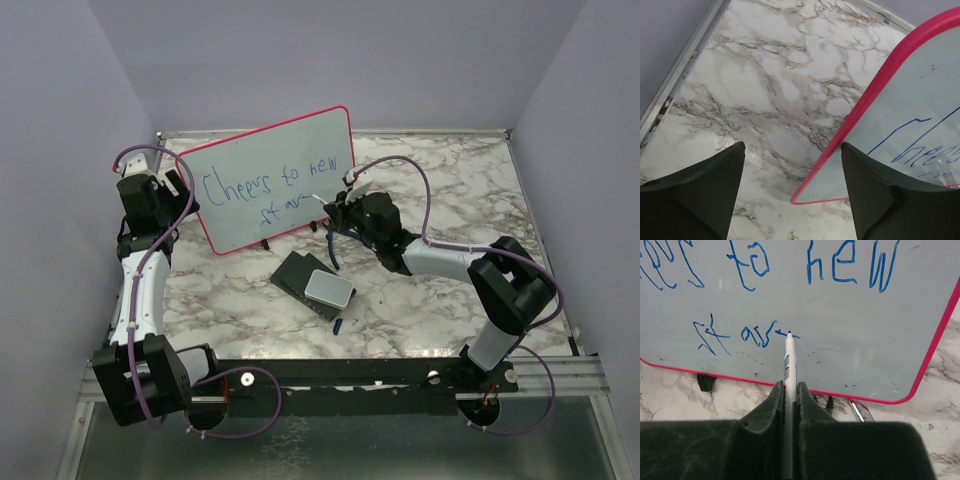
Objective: Write a sentence on the whiteboard
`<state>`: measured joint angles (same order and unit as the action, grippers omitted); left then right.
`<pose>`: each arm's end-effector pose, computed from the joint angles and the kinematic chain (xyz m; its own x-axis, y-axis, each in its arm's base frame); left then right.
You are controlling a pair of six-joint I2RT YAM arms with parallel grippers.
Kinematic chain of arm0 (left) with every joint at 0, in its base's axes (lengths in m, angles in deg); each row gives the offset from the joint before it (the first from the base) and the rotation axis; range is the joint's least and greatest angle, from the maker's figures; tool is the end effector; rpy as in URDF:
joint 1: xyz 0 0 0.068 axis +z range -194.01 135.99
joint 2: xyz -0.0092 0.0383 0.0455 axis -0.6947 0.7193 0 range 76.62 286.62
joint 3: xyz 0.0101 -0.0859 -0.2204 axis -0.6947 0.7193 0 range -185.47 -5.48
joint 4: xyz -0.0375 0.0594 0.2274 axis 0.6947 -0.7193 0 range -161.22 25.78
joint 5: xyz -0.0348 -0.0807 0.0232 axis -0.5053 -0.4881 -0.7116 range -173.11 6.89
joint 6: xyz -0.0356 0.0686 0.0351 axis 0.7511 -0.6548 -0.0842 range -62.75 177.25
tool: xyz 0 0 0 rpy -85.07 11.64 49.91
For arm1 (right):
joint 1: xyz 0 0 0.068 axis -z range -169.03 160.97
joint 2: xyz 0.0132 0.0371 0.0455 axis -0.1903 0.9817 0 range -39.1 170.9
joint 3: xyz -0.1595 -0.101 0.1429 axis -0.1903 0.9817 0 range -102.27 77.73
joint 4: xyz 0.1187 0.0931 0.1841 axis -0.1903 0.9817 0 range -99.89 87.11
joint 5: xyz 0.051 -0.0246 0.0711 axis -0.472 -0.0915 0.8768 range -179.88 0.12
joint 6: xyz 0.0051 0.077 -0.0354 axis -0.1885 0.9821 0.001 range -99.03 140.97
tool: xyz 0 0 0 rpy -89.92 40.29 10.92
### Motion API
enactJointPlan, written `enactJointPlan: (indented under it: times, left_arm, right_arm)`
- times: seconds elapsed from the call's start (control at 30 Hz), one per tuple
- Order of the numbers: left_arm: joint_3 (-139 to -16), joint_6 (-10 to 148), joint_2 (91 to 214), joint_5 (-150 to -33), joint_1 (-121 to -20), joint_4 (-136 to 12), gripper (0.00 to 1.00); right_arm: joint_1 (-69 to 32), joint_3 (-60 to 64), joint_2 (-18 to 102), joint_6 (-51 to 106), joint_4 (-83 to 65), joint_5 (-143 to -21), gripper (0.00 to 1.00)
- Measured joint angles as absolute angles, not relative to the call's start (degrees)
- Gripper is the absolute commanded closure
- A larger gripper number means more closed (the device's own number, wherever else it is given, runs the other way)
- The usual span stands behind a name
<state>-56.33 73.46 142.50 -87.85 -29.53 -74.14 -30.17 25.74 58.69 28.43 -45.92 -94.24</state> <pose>0.2821 0.0665 0.2586 -0.3429 -0.3757 -0.8610 -0.2835 0.9152 -0.2864 0.2999 0.2544 0.1971 -0.2045 -0.0068 -0.9788 -0.5779 0.8079 0.1151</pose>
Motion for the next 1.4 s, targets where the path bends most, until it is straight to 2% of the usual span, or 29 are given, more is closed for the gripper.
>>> enactJointPlan:
  times: [0.43, 1.4]
  left_arm:
    - [-56.33, 73.46, 142.50, -87.85, -29.53, -74.14, 0.21]
    - [-56.33, 73.46, 142.50, -87.85, -29.53, -74.14, 0.21]
  right_arm:
    - [-30.17, 20.87, 60.64, 28.41, -45.28, -93.78, 0.99]
    - [-30.17, 21.00, 63.35, 28.65, -43.99, -93.82, 0.99]
